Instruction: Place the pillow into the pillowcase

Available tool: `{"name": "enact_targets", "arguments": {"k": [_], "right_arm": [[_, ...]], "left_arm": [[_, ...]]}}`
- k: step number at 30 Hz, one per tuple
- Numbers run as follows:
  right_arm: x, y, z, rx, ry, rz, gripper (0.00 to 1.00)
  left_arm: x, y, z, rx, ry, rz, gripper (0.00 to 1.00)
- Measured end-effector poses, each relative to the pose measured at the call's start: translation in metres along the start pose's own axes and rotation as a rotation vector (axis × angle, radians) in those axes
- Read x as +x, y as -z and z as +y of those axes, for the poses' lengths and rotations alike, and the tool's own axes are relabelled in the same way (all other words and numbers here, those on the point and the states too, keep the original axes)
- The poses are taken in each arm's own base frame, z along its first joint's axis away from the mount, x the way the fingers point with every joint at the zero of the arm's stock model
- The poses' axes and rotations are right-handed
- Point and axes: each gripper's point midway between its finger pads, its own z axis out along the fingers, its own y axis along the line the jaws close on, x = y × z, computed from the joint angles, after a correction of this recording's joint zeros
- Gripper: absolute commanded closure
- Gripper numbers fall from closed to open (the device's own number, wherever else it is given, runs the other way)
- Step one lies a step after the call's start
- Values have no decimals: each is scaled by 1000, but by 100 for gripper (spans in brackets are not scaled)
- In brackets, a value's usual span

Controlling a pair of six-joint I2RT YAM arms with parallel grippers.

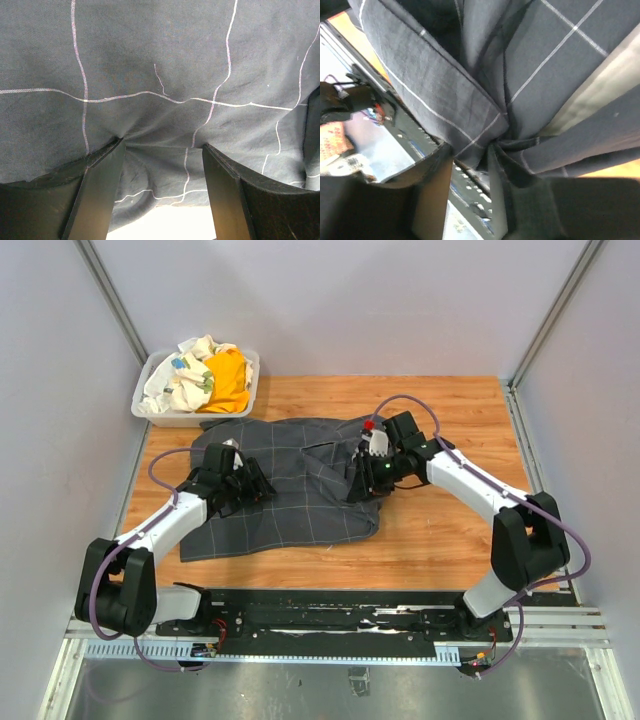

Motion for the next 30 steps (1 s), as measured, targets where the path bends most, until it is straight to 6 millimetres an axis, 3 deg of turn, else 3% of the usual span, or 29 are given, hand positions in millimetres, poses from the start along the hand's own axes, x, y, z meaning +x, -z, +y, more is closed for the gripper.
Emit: {"name": "enact_targets", "arguments": {"k": [3,10,13,18,23,30], "right_arm": [[2,-4,-7,38,-6,12,98],[1,5,-24,144,-28,-12,99],[-4,31,-33,211,-57,-76,99],[-2,96,-53,380,-113,-221,99],[28,132,-65,525,-157,-216,99],[87,160,-81,682,-239,-152,98]], "left_arm": [[0,0,0,0,2,-1,30],[0,1,-1,2,3,-3,31],[0,1,0,2,3,-3,31],[0,0,0,0,3,-1,31],[0,-3,1,-2,4,2,31],[1,-6,2,-7,5,9,31]]}}
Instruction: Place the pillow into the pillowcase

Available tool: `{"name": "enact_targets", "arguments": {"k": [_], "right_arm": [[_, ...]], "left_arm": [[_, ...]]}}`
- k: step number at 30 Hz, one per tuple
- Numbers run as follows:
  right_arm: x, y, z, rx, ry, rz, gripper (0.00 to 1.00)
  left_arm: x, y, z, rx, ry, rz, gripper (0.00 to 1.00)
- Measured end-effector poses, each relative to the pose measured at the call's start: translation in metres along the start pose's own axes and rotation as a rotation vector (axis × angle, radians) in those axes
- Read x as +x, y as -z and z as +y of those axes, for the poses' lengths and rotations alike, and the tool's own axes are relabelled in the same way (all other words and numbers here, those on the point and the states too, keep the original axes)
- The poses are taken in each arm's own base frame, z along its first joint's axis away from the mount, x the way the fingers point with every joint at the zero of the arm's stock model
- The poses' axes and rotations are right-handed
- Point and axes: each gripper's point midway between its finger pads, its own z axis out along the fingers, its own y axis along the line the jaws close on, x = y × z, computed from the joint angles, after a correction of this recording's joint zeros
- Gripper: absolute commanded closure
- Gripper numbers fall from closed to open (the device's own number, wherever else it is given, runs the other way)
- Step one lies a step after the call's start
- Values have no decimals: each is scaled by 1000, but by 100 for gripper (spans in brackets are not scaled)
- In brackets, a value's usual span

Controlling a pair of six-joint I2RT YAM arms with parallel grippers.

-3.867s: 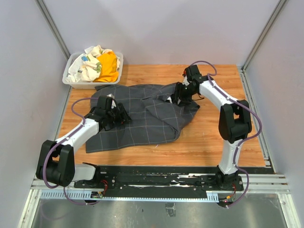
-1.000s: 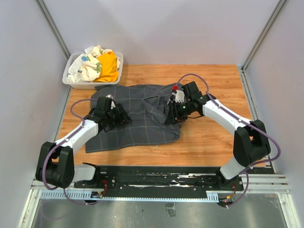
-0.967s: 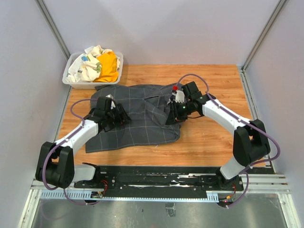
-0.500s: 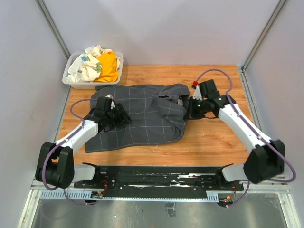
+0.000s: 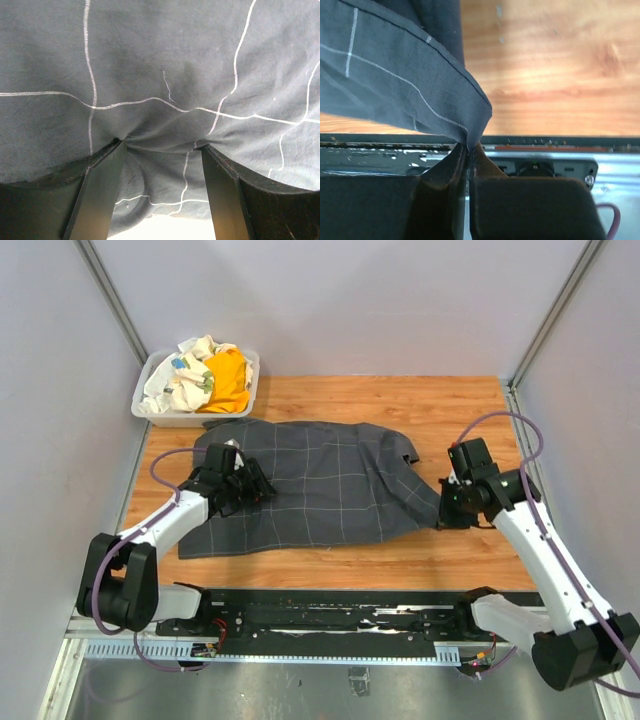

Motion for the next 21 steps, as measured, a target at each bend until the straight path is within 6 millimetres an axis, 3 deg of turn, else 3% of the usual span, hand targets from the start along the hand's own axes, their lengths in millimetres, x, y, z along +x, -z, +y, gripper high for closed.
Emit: {"name": "enact_targets", "arguments": {"k": [1,2,3,6,9,12,17,21], "right_arm": [[10,0,-7,19,-16,11,88],[16,0,-13,33,-31,18,70],[26,-1,-19,51,-49,32,62],[54,0,-37,115,-84,79,50],[62,5,-44,145,-106,85,48],[55,11,-44,154,-119,64,47],[24,11,-33,134,-131,9,46],[-10,-5,-28,108,-195,-27,47]], "left_arm": [[0,0,0,-1,0,1,31],[1,-1,0,-1,1,4,31],[1,-1,0,-1,1,7,32],[3,-2,0,2,1,15,32],[2,-2,-1,4,1,16,32],[2,-2,-1,3,2,17,31],[1,1,-2,-3,3,23,31],[-2,4,-4,-7,3,25,30]]}}
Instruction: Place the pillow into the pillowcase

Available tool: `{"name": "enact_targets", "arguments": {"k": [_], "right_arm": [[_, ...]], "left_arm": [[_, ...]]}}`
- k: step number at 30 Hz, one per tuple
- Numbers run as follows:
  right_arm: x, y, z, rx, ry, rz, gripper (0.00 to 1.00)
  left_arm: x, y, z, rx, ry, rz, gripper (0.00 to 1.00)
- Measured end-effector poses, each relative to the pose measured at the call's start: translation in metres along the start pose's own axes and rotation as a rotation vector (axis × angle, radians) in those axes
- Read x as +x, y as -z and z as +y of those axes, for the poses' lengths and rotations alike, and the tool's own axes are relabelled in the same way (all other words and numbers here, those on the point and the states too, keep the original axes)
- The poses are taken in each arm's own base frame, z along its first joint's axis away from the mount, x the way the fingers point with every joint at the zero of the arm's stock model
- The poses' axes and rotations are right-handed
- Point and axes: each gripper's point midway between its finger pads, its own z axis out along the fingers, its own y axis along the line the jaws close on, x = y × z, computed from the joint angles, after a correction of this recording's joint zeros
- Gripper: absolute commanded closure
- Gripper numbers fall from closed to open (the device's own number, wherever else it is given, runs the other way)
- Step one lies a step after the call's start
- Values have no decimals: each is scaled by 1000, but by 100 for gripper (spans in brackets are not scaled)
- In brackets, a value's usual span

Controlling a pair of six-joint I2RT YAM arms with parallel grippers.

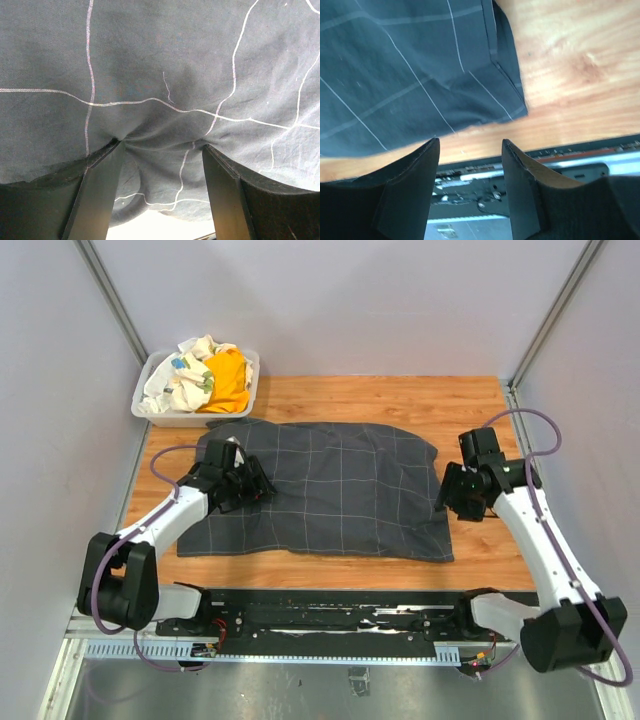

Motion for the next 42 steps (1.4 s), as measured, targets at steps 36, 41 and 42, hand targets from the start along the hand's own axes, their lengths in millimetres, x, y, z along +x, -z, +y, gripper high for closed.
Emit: {"name": "enact_targets", "arguments": {"k": [36,41,42], "right_arm": [[-206,-237,60,-58,-236,97,99],[-209,-237,53,-22,-246,85,99],[-211,-237,49,-12,-254,79,99]], "left_arm": [[0,-5,1,-22,13,30,33],[0,-5,1,-23,15,30,33],[0,-5,1,-23,15,30,33]]}}
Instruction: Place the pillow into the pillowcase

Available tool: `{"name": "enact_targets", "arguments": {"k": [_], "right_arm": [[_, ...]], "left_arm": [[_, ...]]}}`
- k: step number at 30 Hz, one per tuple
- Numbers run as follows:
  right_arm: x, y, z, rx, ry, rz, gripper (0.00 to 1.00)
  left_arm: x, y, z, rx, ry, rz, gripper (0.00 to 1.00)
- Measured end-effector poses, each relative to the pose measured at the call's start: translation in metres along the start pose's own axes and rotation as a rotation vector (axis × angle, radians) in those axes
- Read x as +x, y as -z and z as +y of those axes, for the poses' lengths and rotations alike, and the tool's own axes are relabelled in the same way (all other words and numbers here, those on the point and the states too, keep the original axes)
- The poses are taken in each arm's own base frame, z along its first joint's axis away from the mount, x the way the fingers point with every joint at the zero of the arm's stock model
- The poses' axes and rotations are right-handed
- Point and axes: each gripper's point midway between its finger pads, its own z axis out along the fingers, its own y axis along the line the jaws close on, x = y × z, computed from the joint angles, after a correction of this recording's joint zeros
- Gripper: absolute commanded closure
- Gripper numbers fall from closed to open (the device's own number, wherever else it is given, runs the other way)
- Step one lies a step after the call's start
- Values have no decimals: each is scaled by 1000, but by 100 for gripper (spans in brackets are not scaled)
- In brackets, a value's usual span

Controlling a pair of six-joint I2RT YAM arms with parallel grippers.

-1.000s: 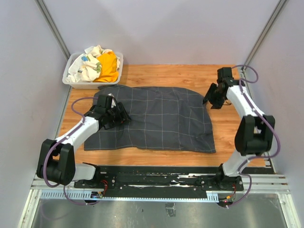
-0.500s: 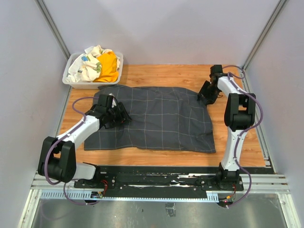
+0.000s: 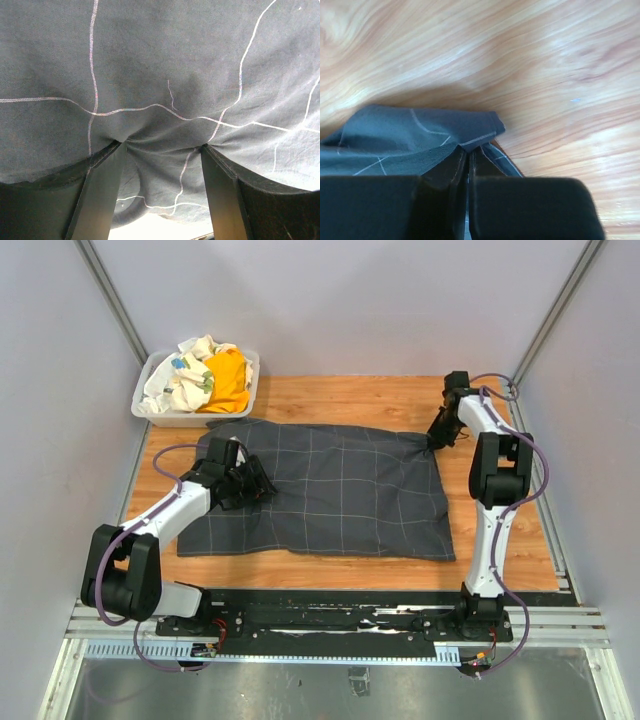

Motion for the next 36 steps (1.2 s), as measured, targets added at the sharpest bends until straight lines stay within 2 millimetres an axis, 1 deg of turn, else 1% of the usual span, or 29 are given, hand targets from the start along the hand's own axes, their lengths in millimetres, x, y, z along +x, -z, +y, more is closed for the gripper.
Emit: {"name": "enact_targets", "arguments": {"k": [2,4,6,8,10,11,13,14,15,16,17,19,22,23,26,28,29,31,34,36], "right_arm": [[-9,3,-10,23,-26,-17,99],[-22,9,-21,39,-57,-37,99],[-43,22,-28,35,-90,-71,99],[-60,35,-27,12,-103,-107,97],[-75,49,-21,-18,-95,-144,95],[-82,55,-16,-34,-83,-164,89],[-94,66,-7,-67,-61,-197,59],[-100,70,-4,-80,-50,-220,49],[-109,74,-2,-93,-35,-248,43],[-114,77,-1,-106,-30,-266,42],[-120,80,-2,-111,-23,-281,42],[-125,82,-3,-119,-21,-292,42],[-123,81,-6,-125,-23,-284,42],[-117,77,-9,-123,-24,-272,42],[-88,71,-21,-99,-26,-209,42],[-64,74,-26,-91,-14,-169,43],[-57,78,-28,-89,-9,-160,43],[-45,93,-27,-100,8,-162,44],[-22,123,-19,-133,46,-182,44],[-3,139,-12,-161,73,-184,42]], "left_arm": [[0,0,0,0,2,0,33],[0,0,0,1,2,0,33],[0,0,-1,3,3,-1,32],[-1,0,-3,13,6,0,32],[-1,0,-5,21,9,-2,31],[-1,0,-5,24,11,-2,31],[-2,0,-6,26,14,-2,29],[-2,0,-7,26,14,-2,29],[-3,0,-7,26,14,-2,28],[-3,0,-7,25,15,-1,28],[-3,1,-7,25,15,-1,28],[-3,1,-8,23,15,1,28],[-5,3,-8,17,15,-1,27],[-6,4,-8,13,14,-3,28],[-8,7,-8,8,7,-10,27],[-10,9,-8,4,1,-17,26],[-10,10,-8,5,-2,-20,26],[-10,10,-8,4,-4,-22,26],[-11,11,-7,3,-8,-27,26],[-12,11,-8,4,-12,-29,24]]}}
